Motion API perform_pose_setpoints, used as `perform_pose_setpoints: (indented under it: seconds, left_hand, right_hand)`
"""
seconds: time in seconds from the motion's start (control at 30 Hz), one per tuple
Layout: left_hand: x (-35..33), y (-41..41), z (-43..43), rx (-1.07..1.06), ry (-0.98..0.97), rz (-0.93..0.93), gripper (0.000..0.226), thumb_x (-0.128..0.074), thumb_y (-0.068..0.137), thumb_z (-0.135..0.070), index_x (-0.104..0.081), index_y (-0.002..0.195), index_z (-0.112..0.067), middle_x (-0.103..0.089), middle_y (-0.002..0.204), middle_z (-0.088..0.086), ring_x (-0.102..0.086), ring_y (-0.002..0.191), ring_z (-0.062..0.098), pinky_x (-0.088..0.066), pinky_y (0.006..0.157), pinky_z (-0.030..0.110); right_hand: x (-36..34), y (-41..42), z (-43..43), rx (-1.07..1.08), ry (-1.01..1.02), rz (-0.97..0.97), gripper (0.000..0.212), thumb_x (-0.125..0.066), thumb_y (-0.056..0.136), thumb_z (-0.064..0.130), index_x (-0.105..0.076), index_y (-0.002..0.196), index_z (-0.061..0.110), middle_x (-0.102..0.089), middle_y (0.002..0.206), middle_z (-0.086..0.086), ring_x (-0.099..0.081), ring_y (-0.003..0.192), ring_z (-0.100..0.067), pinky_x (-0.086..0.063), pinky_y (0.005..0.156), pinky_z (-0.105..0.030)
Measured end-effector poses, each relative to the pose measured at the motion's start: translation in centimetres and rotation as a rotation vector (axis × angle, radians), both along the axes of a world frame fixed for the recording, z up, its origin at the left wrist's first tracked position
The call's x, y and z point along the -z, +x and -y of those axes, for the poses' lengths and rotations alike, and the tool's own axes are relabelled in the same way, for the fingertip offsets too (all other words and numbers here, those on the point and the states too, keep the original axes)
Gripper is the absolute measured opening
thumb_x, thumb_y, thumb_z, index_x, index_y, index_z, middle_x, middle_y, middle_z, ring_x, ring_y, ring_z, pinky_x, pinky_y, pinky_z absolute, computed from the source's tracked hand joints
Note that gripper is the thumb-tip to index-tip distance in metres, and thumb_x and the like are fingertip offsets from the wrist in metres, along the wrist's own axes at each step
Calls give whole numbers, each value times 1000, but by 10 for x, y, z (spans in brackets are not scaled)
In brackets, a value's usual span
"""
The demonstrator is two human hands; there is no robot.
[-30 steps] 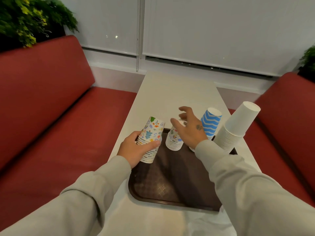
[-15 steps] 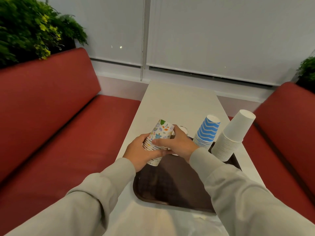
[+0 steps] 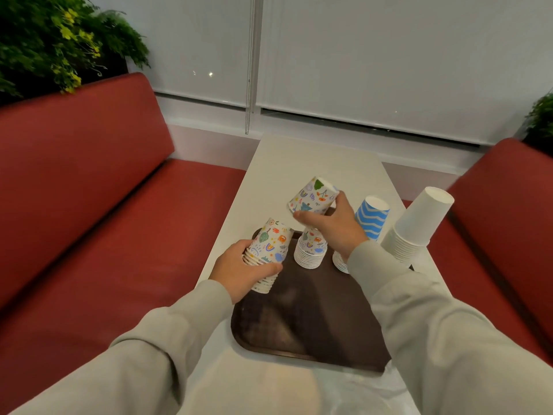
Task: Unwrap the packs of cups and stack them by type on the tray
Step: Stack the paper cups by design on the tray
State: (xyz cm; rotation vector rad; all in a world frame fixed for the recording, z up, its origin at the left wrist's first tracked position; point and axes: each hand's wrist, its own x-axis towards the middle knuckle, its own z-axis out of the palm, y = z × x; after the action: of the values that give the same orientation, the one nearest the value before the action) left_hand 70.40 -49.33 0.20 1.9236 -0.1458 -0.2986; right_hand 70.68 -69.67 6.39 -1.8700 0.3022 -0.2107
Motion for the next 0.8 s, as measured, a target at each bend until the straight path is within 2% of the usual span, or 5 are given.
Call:
perform_pose_setpoints:
  seconds: [0.17, 0.3, 0.4, 0.7, 0.8]
  left_hand:
    - [5, 5, -2, -24, -22, -6, 62, -86, 71, -40, -55, 122, -25, -66, 114, -5, -66, 98, 12, -58, 85, 33]
    - [9, 7, 1, -36, -44, -12, 63, -86, 71, -39, -55, 124, -25, -67, 114, -4, -66, 98, 13, -58, 85, 33]
    - [13, 8, 2, -36, -58, -26, 64, -86, 70, -39, -55, 125, -25, -67, 114, -5, -66, 99, 14, -58, 86, 33]
    - [22, 14, 0, -59, -95, -43, 59, -86, 72, -35, -57, 122, -25, -68, 112, -6, -66, 98, 10, -57, 88, 35]
    - [24, 15, -1, -62, -99, -36, 55, -86, 72, -35, -57, 118, -27, -68, 109, -8, -66, 96, 8, -57, 85, 30]
  right_hand:
    - [-6, 1, 13, 121, -195, 22, 68, -83, 77, 31, -39, 128, 23, -59, 119, 4, -60, 109, -20, -50, 82, -31]
    - [9, 7, 16, 176, -288, -27, 70, -82, 80, 25, -38, 134, 16, -57, 132, -5, -57, 120, -27, -52, 90, -37]
    - [25, 12, 18, 189, -304, -73, 70, -81, 80, 23, -37, 134, 15, -55, 135, -7, -55, 124, -30, -52, 98, -42]
    - [73, 19, 18, 185, -329, -206, 73, -85, 77, 22, -38, 132, 13, -54, 136, -11, -51, 127, -33, -46, 102, -42]
    - [83, 21, 17, 194, -329, -236, 74, -84, 77, 25, -38, 133, 15, -53, 137, -11, -50, 129, -34, -47, 105, -45]
